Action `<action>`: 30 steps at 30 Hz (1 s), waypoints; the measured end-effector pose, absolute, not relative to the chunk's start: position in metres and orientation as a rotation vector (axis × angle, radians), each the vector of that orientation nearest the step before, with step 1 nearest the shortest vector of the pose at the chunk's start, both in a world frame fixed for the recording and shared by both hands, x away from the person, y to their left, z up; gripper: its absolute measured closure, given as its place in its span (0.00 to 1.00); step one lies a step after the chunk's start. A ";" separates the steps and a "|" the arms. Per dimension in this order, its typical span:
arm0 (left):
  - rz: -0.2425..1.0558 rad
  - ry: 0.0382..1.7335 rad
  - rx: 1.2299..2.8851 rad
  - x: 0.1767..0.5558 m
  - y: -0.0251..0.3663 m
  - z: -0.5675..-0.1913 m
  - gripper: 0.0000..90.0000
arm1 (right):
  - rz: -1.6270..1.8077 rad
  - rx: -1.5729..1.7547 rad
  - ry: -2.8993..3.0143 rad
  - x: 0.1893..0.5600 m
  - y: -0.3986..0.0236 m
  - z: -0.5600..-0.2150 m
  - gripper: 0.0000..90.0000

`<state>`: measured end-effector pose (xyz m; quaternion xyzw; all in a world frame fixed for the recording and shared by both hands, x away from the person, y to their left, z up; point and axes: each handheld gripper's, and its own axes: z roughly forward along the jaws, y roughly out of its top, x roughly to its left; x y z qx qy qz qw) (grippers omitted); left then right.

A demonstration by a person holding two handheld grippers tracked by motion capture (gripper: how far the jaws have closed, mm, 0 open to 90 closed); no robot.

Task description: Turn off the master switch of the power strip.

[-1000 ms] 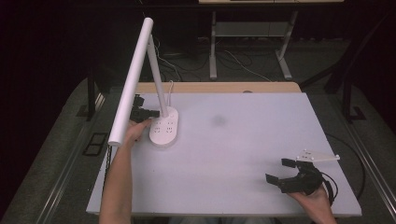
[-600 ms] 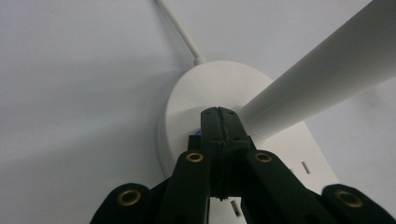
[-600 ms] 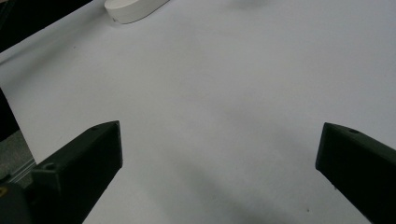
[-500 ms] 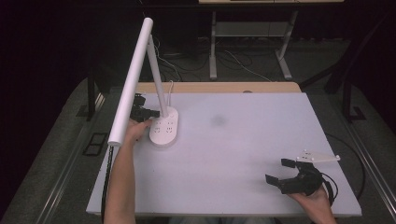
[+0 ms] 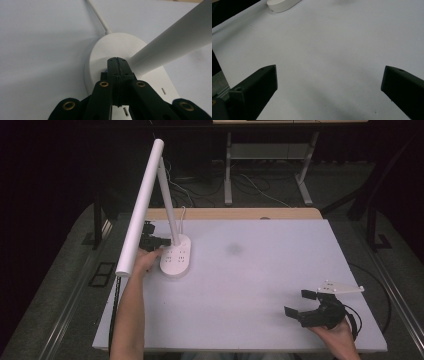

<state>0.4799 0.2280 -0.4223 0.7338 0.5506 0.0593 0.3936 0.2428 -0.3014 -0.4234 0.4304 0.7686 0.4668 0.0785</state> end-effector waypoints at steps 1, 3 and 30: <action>0.151 1.397 1.862 0.480 0.228 -0.422 1.00 | 1.397 1.288 2.301 0.243 -0.301 -0.423 0.00; 0.185 1.411 1.847 0.479 0.228 -0.419 1.00 | 1.400 1.288 2.295 0.242 -0.301 -0.423 0.00; 0.290 1.362 1.692 0.431 0.265 -0.382 0.98 | 1.393 1.288 2.306 0.244 -0.302 -0.422 0.00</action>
